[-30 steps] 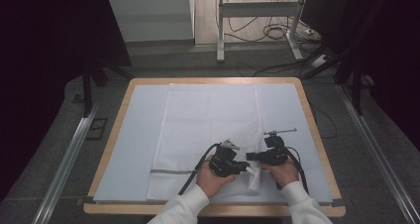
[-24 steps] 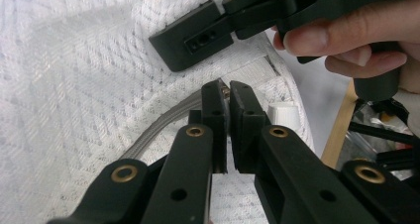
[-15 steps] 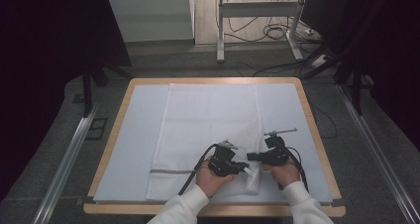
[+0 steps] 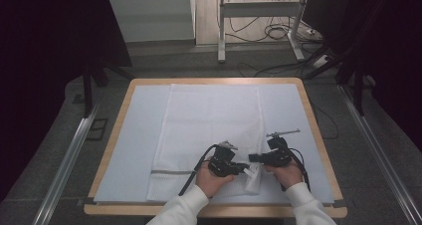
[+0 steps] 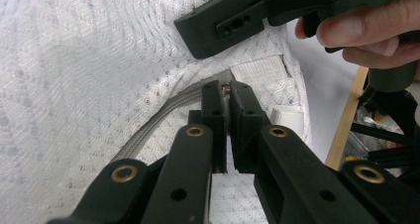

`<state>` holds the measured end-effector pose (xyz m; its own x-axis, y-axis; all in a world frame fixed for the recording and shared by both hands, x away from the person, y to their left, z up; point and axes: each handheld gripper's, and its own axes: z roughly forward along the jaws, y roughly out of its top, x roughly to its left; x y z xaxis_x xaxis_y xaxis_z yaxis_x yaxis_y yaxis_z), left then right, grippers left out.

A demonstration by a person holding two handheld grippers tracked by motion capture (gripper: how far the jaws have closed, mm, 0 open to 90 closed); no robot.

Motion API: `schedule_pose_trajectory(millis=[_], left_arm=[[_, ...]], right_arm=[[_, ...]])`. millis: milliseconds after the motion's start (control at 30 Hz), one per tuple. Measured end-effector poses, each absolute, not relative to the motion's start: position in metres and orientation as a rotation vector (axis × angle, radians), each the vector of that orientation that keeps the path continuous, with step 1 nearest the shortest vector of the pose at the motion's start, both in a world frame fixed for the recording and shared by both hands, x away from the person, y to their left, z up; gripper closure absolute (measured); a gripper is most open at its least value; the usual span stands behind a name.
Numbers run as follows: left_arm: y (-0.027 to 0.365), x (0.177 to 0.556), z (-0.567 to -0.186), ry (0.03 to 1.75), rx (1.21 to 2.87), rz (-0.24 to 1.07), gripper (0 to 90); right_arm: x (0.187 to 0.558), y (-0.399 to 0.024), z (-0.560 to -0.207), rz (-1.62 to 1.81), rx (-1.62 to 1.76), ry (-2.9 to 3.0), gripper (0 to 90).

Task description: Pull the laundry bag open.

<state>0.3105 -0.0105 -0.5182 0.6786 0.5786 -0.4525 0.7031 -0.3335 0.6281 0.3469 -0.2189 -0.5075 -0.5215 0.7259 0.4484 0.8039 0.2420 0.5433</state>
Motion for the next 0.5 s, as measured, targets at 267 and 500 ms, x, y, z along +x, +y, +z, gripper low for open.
schedule_pose_trajectory(millis=[267,500], left_arm=[[-0.0095,0.3132,-0.5209,0.998,2.040,-0.193,87.1],[-0.0037,0.3176,-0.5270,1.027,2.037,-0.208,87.1]], right_arm=[[0.3462,-0.2193,-0.5080,-1.146,-1.468,-2.396,88.3],[0.3466,-0.2213,-0.5100,-1.141,-1.473,-2.398,88.3]])
